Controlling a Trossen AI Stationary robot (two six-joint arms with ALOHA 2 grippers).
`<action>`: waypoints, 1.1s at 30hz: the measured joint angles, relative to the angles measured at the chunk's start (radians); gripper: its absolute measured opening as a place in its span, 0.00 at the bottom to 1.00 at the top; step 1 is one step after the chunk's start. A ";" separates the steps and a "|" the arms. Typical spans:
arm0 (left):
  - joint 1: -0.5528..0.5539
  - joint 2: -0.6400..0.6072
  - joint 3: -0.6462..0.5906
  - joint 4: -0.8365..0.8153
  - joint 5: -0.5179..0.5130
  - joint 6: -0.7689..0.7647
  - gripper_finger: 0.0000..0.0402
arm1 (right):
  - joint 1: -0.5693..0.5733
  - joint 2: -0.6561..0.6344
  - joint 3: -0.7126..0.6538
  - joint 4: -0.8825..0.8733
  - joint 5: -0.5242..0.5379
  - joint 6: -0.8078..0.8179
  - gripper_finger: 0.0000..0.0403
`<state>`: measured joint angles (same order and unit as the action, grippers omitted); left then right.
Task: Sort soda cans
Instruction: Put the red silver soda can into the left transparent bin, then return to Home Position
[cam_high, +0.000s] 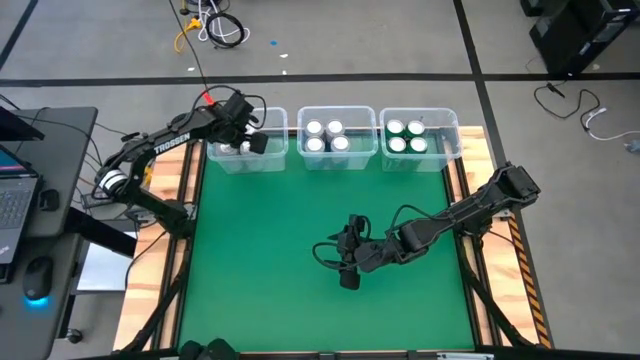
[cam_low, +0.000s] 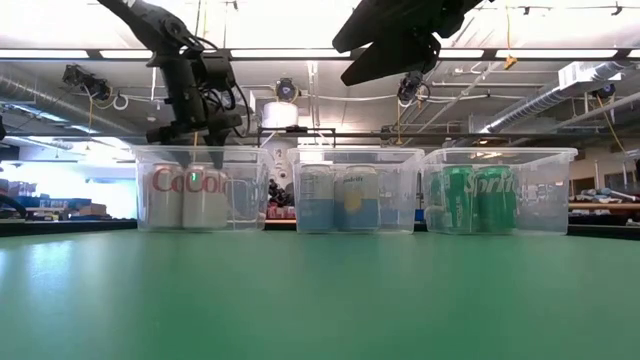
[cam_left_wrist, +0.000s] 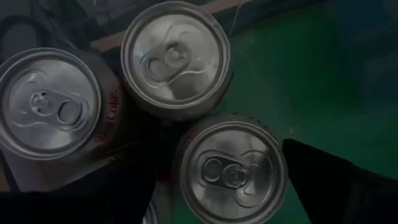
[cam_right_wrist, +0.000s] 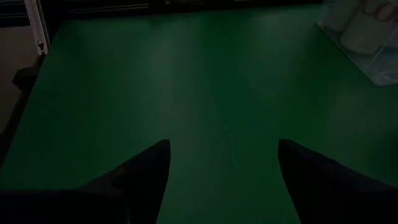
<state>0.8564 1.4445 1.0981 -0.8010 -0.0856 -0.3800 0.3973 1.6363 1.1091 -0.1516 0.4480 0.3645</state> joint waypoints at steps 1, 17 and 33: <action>-0.003 0.000 -0.001 0.002 -0.002 0.006 0.84 | 0.000 0.000 0.000 0.000 0.000 0.000 0.70; -0.007 0.005 0.084 -0.080 0.006 0.081 0.68 | 0.002 0.000 0.000 0.003 0.000 0.000 0.71; -0.010 -0.018 0.089 -0.080 -0.081 0.210 0.72 | 0.001 0.000 0.000 0.031 0.000 -0.005 0.70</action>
<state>0.8465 1.4260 1.1873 -0.8809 -0.1667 -0.1698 0.3985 1.6363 1.1088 -0.1204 0.4477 0.3593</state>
